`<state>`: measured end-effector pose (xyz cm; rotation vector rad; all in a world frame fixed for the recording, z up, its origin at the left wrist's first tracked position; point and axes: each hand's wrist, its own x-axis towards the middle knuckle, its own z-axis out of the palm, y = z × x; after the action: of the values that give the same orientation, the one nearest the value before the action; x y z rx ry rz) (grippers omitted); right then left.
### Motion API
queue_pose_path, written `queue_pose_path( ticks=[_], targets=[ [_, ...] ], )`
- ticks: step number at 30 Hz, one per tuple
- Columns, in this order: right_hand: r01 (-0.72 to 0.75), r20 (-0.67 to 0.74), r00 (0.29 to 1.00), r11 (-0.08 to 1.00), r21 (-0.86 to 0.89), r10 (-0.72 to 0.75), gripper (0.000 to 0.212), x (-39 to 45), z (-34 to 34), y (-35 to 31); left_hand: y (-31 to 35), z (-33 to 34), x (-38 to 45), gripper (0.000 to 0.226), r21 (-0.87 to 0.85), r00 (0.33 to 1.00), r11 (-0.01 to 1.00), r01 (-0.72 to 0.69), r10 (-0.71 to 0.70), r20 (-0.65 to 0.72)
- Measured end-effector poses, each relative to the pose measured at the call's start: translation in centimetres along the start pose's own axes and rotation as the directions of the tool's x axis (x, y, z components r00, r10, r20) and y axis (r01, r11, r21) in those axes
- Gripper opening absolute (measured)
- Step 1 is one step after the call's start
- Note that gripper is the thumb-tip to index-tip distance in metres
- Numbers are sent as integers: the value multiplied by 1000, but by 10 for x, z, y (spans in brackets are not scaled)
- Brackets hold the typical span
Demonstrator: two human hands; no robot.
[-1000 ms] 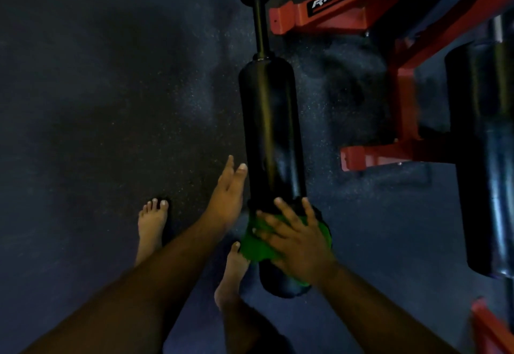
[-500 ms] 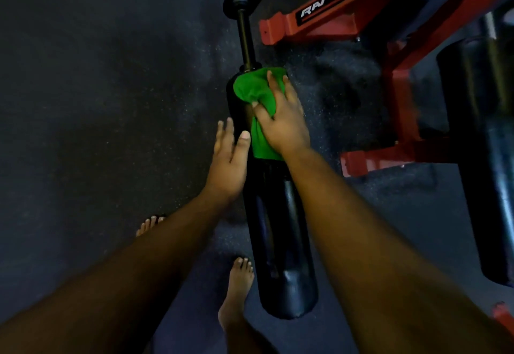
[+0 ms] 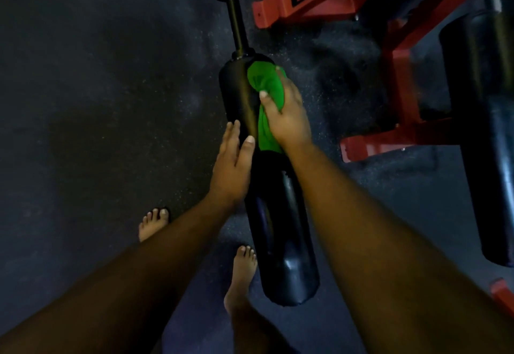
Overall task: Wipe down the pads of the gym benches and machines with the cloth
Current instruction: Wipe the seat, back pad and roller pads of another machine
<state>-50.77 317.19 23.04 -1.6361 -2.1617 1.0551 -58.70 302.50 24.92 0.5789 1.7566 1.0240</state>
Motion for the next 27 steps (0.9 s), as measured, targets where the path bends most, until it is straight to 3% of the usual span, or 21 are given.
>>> queue_pose_path(
  ticks=[2,5,9,13,16,18,20,23,26,27],
  targets=[
    [-14,7,1000,1000,-7,14,73,-14,0,9,-3,-1,-5,62,-15,1000,1000,-4,4,9],
    [-12,22,1000,997,-77,14,71,-127,-11,43,-3,-4,-23,60,-92,997,994,59,-55,47],
    [-27,121,989,923,-384,80,78,-301,-21,74,-17,-4,-58,75,-142,984,978,151,-136,116],
    [127,159,985,898,-421,-65,79,-216,-14,51,-37,6,-85,83,-168,983,971,173,-159,95],
    [223,173,973,797,-562,-151,77,-146,-5,15,-49,13,-91,82,-201,989,969,144,-145,7],
    [280,208,960,727,-627,-189,71,-160,-2,11,-52,15,-98,82,-280,979,943,183,-200,-35],
    [432,356,900,629,-646,-252,62,-213,-4,34,-48,17,-112,69,-337,966,918,207,-247,-79],
    [729,630,682,414,-545,-372,47,-298,-22,87,-52,15,-136,62,-327,957,915,236,-276,-82],
    [888,774,459,255,-382,-436,53,-281,-47,101,-64,17,-150,60,-301,958,917,262,-286,-37],
    [885,755,465,220,-410,-463,58,-255,-47,93,-67,18,-153,60,-294,961,921,256,-276,-27]
  ],
)
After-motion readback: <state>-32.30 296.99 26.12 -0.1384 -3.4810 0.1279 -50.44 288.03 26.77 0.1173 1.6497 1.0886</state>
